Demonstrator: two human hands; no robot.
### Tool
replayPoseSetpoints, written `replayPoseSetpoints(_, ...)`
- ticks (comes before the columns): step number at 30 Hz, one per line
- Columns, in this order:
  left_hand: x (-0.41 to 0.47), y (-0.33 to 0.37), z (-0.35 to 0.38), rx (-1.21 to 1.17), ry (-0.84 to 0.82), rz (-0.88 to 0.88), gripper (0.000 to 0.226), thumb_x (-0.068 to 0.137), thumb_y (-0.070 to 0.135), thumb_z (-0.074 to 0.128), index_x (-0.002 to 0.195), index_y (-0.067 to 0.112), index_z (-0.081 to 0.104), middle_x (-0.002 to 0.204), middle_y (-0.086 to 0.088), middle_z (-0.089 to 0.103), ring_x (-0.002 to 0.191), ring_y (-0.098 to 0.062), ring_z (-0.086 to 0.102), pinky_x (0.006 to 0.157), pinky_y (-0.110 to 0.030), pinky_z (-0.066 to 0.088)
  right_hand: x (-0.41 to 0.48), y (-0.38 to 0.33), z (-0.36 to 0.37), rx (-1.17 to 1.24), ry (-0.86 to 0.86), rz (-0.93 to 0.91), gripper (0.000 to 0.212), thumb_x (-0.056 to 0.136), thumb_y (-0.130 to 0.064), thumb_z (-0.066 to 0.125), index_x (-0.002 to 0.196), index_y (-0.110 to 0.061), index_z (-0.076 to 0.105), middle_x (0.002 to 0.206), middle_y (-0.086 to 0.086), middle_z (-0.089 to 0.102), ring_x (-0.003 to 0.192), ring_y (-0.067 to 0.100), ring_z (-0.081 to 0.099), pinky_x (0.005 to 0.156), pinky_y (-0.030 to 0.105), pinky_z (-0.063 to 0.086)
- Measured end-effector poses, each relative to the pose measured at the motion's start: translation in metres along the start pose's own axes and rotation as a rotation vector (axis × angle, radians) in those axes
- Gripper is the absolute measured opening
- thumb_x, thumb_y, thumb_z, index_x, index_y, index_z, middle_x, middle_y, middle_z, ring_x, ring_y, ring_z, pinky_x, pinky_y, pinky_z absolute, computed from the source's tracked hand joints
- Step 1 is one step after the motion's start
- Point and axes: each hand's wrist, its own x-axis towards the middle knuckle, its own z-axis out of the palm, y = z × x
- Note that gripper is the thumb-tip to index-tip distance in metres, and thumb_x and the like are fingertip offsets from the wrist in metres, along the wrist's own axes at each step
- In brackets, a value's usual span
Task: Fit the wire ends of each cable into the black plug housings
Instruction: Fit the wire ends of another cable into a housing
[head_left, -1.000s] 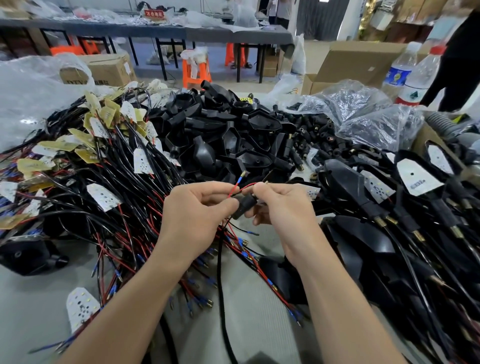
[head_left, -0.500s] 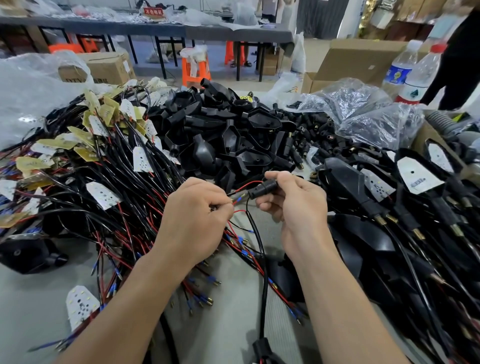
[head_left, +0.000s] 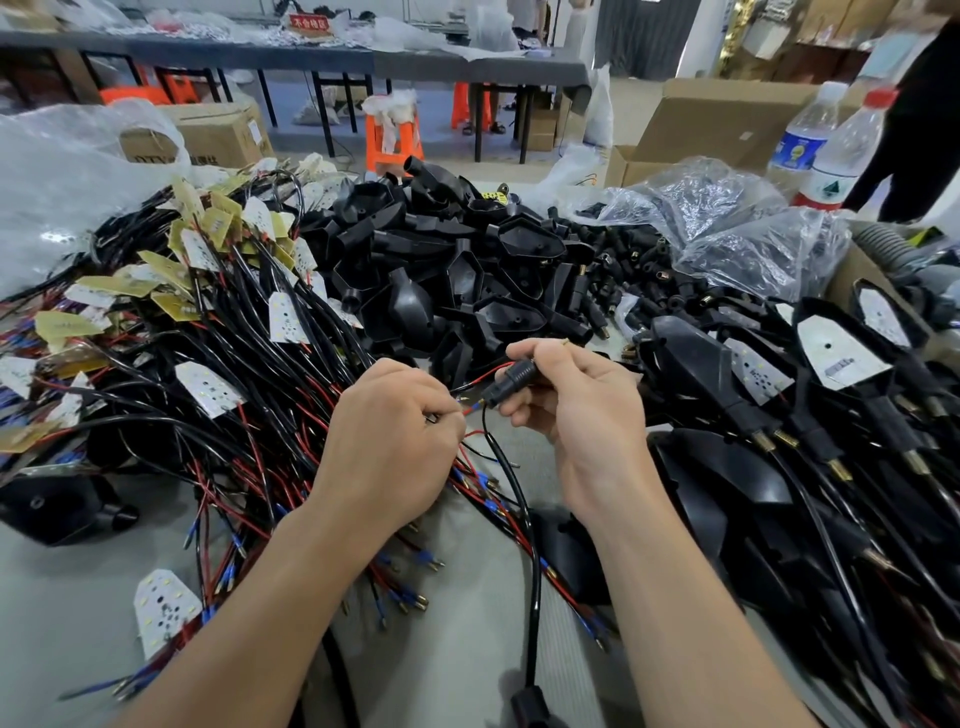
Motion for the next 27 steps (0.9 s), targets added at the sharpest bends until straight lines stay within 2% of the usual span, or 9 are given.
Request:
replayPoseSetpoints(6,-0.0002,0.0,0.0004,0.077,0.041,0.021,0.019,0.079,0.007,0.077,0.067,0.022,0.08,0.073,0.024,0.062,0.092,0.001,0.048,0.08,-0.003,0.035,-0.0005,-0.0016,0.0012,-0.019,-0.001,-0.018,0.028,0.105,-0.006,0.049,0.093,-0.001,0.074,0.079,0.018,0.072,0.054,0.019,0.059,0.052,0.025,0.051)
replayPoseSetpoints(9,-0.0021,0.0011,0.0001,0.081,0.065,0.021,0.021,0.077,0.005,0.077,0.064,0.021,0.079,0.073,0.02,0.066,0.09,-0.001,0.05,0.078,-0.005,0.034,0.0002,-0.0008,-0.0001,-0.104,0.003,-0.063,0.027,0.104,-0.006,0.051,0.09,-0.004,0.075,0.077,0.013,0.073,0.057,0.02,0.061,0.054,0.027,0.053)
replayPoseSetpoints(13,-0.0018,0.0022,-0.0026,-0.001,0.083,-0.013,0.023,0.075,0.002,0.077,0.061,0.021,0.077,0.071,0.019,0.069,0.09,-0.002,0.055,0.076,-0.007,0.04,0.0011,0.0008,-0.0013,-0.184,0.022,-0.082,0.028,0.103,-0.006,0.052,0.089,-0.005,0.076,0.073,0.009,0.074,0.058,0.02,0.066,0.059,0.029,0.058)
replayPoseSetpoints(16,-0.0007,0.0034,-0.0038,-0.091,0.056,-0.036,0.027,0.075,0.003,0.078,0.059,0.024,0.076,0.071,0.023,0.069,0.095,0.002,0.058,0.078,-0.002,0.038,0.0021,-0.0002,-0.0021,-0.142,0.02,-0.054,0.029,0.104,-0.006,0.051,0.09,-0.004,0.075,0.073,0.007,0.075,0.057,0.018,0.069,0.058,0.026,0.058)
replayPoseSetpoints(21,-0.0016,0.0028,-0.0021,-0.135,0.036,-0.073,0.024,0.078,0.015,0.083,0.063,0.033,0.076,0.074,0.022,0.07,0.095,0.002,0.061,0.079,-0.003,0.038,-0.0002,0.0008,0.0007,-0.153,-0.052,-0.003,0.032,0.104,-0.007,0.051,0.084,-0.009,0.076,0.077,0.008,0.073,0.06,0.016,0.068,0.06,0.026,0.059)
replayPoseSetpoints(24,-0.001,0.0038,-0.0003,-0.152,0.091,-0.095,0.02,0.077,0.018,0.084,0.071,0.036,0.079,0.076,0.03,0.069,0.095,0.005,0.061,0.081,-0.001,0.037,0.0,0.0007,0.0001,-0.136,-0.054,0.037,0.031,0.105,-0.007,0.05,0.086,-0.007,0.075,0.078,0.01,0.073,0.06,0.015,0.068,0.06,0.025,0.059)
replayPoseSetpoints(26,0.0008,0.0042,-0.0028,-0.24,0.117,-0.137,0.021,0.076,0.026,0.087,0.079,0.045,0.078,0.088,0.039,0.068,0.091,0.007,0.064,0.079,-0.003,0.041,0.0015,-0.0016,-0.0017,-0.086,-0.031,0.053,0.03,0.106,-0.008,0.05,0.088,-0.006,0.074,0.081,0.013,0.073,0.06,0.017,0.068,0.06,0.024,0.059)
replayPoseSetpoints(27,0.0018,0.0036,-0.0042,-0.297,0.113,-0.157,0.024,0.076,0.028,0.088,0.08,0.049,0.078,0.088,0.038,0.069,0.086,0.007,0.067,0.075,-0.006,0.046,0.0022,-0.0025,-0.0028,-0.06,-0.015,0.056,0.031,0.106,-0.008,0.049,0.089,-0.005,0.074,0.082,0.015,0.073,0.06,0.018,0.067,0.059,0.023,0.059)
